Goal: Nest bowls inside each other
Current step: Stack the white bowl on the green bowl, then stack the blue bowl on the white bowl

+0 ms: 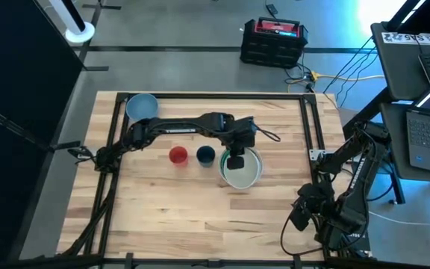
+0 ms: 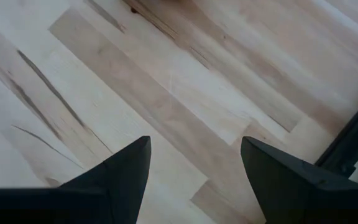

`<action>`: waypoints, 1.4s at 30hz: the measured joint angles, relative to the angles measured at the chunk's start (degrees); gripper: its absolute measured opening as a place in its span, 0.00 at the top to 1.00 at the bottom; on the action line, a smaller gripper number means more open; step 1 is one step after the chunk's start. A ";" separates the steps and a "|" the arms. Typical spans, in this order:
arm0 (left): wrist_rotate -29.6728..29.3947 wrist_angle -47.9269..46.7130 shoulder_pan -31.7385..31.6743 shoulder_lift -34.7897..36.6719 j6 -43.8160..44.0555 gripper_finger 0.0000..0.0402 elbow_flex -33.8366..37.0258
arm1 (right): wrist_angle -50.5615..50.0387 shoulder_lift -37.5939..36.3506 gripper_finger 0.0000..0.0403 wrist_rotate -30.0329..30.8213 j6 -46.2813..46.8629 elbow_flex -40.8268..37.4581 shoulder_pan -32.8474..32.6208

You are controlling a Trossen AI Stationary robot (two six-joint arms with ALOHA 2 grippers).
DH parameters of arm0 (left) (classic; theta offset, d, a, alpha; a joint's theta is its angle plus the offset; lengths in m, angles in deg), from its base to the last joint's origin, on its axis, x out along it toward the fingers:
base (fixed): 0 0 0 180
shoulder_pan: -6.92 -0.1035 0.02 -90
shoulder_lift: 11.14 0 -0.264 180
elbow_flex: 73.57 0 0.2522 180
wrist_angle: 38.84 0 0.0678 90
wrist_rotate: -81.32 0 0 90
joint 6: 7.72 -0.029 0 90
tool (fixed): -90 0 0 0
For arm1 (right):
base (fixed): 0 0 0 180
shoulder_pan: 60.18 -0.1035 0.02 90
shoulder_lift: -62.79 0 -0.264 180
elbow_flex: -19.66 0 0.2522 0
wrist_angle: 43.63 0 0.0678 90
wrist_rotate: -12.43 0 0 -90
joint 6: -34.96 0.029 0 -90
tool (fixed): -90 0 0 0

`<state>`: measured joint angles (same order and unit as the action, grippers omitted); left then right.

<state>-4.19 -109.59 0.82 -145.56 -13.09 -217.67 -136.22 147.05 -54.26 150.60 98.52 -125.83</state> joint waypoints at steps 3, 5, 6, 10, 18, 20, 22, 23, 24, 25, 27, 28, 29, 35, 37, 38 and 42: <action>0.00 -0.14 -1.03 -0.45 -0.62 1.00 -0.01 | 0.10 0.00 0.41 0.01 1.06 0.00 0.01; 0.02 -0.44 -1.86 -0.45 -0.56 1.00 -0.07 | 0.50 0.00 0.41 0.02 1.43 0.00 0.04; 0.02 -1.21 -2.31 -0.43 -0.56 1.00 -0.08 | 0.81 0.00 0.41 0.02 1.45 0.00 0.04; 0.09 -4.61 -3.53 -0.43 -0.71 1.00 -0.08 | 1.20 0.00 0.41 0.02 1.47 0.00 0.04; 5.68 -7.65 -3.70 -0.28 -1.11 0.91 -0.14 | 0.98 0.00 0.41 0.76 1.49 -0.03 0.04; 6.05 -7.58 -3.78 -0.20 -1.12 0.87 -0.18 | 0.91 0.00 0.41 1.18 1.48 -0.05 0.04; 6.43 -7.51 -3.85 -0.12 -1.13 0.83 -0.21 | 0.84 0.01 0.41 1.60 1.46 -0.06 0.04; 6.62 -7.48 -3.89 -0.08 -1.13 0.81 -0.23 | 0.80 0.01 0.41 1.81 1.46 -0.07 0.04; 6.81 -7.44 -3.93 -0.04 -1.13 0.79 -0.24 | 0.77 0.01 0.41 2.01 1.45 -0.08 0.04; 6.99 -7.41 -3.97 0.00 -1.13 0.77 -0.26 | 0.73 0.01 0.41 2.22 1.44 -0.09 0.04; 7.37 -7.34 -4.04 0.08 -1.14 0.73 -0.30 | 0.66 0.01 0.41 2.64 1.43 -0.11 0.04; 7.56 -7.30 -4.08 0.12 -1.14 0.71 -0.31 | 0.62 0.02 0.41 2.85 1.42 -0.12 0.04; 7.75 -7.27 -4.12 0.16 -1.15 0.68 -0.33 | 0.59 0.02 0.41 3.06 1.41 -0.13 0.04; 7.91 -6.59 -4.14 0.71 -3.17 0.67 -3.00 | 0.39 0.01 0.41 4.85 0.99 -0.15 0.07; 7.68 -6.52 -4.12 0.71 -4.12 0.67 -4.05 | 0.34 0.01 0.41 5.50 0.94 -0.20 0.04; 6.82 -6.87 -4.17 0.77 -4.19 0.67 -4.60 | 0.56 0.01 0.41 5.84 0.93 -0.37 0.04; -1.71 -13.38 -5.64 4.41 -5.97 0.67 -4.56 | 2.52 0.00 0.41 6.29 0.90 -1.91 0.04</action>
<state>-5.90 -122.96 -4.82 -141.15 -19.06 -222.22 -133.70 147.04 -47.97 151.50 96.61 -125.78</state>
